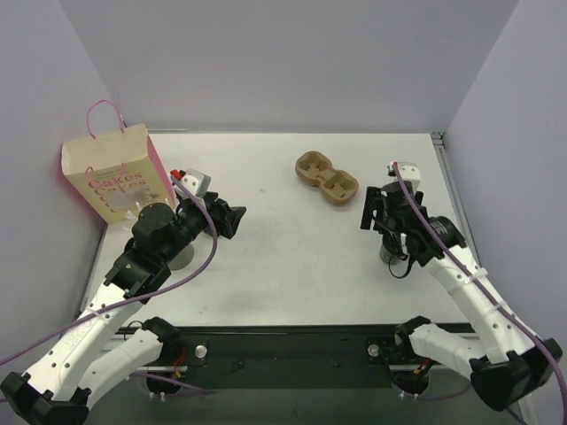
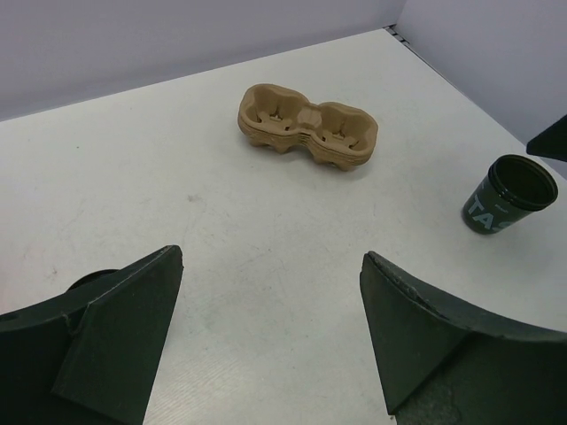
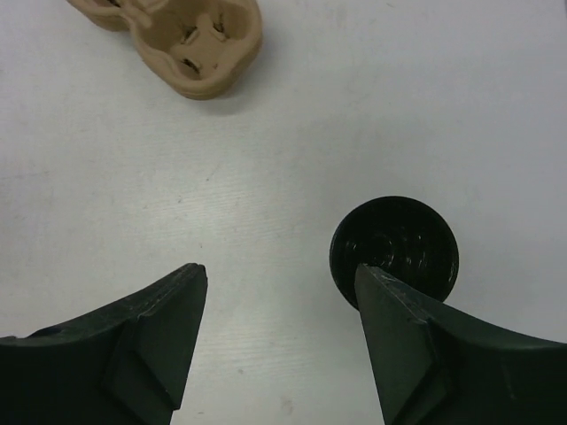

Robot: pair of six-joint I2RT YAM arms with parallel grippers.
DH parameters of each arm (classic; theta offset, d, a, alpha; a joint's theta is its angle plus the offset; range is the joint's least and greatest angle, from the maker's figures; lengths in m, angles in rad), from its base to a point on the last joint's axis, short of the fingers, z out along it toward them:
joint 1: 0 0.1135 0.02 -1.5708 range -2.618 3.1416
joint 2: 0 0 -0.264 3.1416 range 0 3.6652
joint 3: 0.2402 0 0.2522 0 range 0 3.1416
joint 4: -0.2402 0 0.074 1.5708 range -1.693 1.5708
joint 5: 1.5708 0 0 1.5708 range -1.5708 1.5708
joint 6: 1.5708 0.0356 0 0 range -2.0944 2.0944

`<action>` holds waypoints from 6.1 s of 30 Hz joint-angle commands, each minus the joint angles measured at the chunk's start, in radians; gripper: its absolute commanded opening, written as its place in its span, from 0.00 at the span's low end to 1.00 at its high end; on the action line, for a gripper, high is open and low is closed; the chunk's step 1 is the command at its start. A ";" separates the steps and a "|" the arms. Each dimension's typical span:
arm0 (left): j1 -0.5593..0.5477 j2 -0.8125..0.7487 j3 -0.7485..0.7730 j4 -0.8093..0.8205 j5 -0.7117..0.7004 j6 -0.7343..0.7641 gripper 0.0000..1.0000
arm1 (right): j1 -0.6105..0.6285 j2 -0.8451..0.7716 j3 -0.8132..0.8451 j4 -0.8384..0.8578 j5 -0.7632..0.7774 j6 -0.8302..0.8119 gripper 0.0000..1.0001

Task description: Pack the takeout coffee

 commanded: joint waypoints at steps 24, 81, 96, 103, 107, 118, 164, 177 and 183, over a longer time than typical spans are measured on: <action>-0.012 0.004 0.013 0.049 0.016 0.004 0.91 | -0.254 0.328 0.039 -0.124 -0.174 -0.080 0.27; -0.013 0.014 0.011 0.052 0.034 0.004 0.91 | -0.277 0.349 0.025 -0.092 -0.167 -0.068 0.00; -0.013 0.027 0.013 0.052 0.039 0.002 0.91 | -0.277 0.342 0.053 -0.110 -0.154 -0.062 0.00; -0.013 0.028 0.013 0.052 0.039 0.004 0.91 | -0.275 0.316 0.091 -0.153 -0.122 -0.063 0.00; -0.013 0.030 0.015 0.050 0.042 0.004 0.91 | -0.269 0.303 0.102 -0.172 -0.114 -0.060 0.00; -0.013 0.027 0.013 0.050 0.045 0.004 0.91 | -0.245 0.280 0.131 -0.219 -0.069 -0.063 0.00; 0.037 -0.355 -0.142 0.173 -0.530 0.024 0.92 | 0.627 0.912 0.584 -0.109 0.063 -0.105 0.00; 0.043 -0.296 -0.107 0.139 -0.494 0.012 0.92 | 0.628 0.903 0.527 -0.080 0.022 -0.081 0.11; 0.043 -0.300 -0.107 0.139 -0.489 0.012 0.92 | 0.627 0.903 0.518 -0.080 0.011 -0.074 0.16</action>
